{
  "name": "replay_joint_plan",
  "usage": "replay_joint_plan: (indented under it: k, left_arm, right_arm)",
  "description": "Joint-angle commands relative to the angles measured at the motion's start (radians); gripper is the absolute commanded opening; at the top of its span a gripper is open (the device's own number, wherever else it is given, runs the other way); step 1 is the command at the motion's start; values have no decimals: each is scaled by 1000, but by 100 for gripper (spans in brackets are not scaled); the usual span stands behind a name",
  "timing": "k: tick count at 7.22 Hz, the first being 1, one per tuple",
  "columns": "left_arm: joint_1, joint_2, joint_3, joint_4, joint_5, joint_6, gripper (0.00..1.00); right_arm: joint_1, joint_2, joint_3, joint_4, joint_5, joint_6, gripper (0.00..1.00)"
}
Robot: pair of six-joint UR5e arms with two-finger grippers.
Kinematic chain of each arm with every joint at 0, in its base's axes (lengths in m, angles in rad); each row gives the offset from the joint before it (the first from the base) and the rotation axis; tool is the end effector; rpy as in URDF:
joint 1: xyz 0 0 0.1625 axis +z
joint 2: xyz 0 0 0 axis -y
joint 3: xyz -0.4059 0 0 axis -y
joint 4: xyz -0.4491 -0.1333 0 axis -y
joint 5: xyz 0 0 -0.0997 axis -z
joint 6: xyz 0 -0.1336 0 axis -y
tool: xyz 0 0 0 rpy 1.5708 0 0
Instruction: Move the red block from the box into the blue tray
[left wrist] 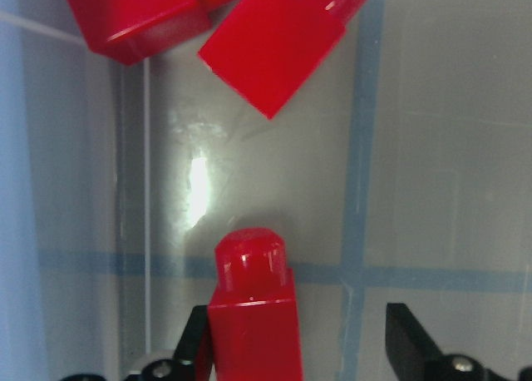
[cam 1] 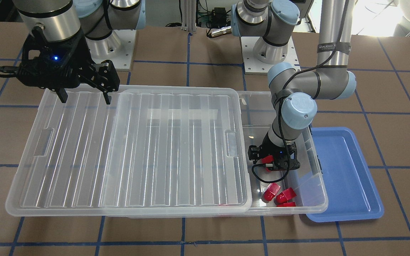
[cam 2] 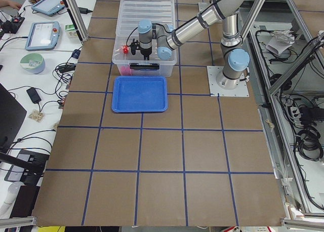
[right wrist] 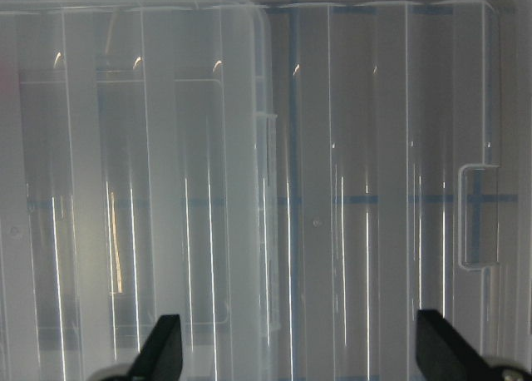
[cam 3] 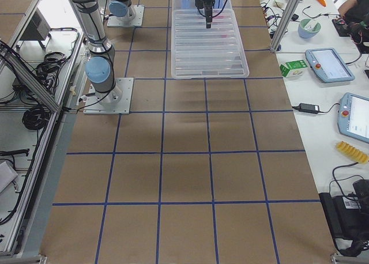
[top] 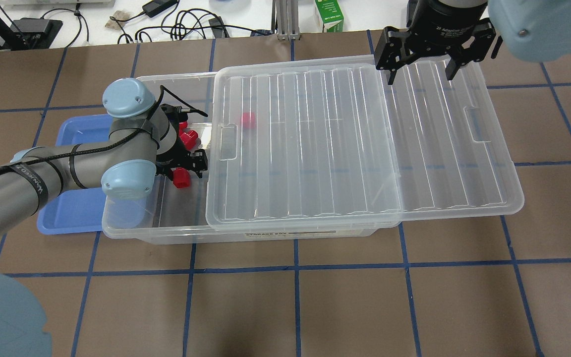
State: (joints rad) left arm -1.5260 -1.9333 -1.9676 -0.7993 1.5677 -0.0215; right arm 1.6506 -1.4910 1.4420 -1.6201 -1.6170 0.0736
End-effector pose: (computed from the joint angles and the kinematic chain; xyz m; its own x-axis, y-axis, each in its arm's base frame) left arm -0.1080 -0.5764 0.1005 -0.9978 -0.0662 0.0034 -0.0662 0.9977 -0.0121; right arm 0.1740 -0.5812 0.4661 -0.9993 -0.0020 0.0386 -0.0059 0.9948 -0.1013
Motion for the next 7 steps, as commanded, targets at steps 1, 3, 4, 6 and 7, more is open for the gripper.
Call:
replay_joint_plan:
  k: [1,3,4,6,7]
  left_arm:
    - [0,0,-3,2,0,-3,8]
    - [0,3,3,2,2,-6,0]
    - [1,25,7,-12,6,-5,0]
    - [3,74,21,-65,3,-9,0]
    - [4,121,42,-130,3,-9,0]
  right_arm:
    - [0,0,0,0,0,0,100]
    - [0,0,2,0,0,0,100]
    - [0,0,0,0,0,0,100]
    - [0,0,0,0,0,2,100]
    - [0,0,2,2,0,0,100]
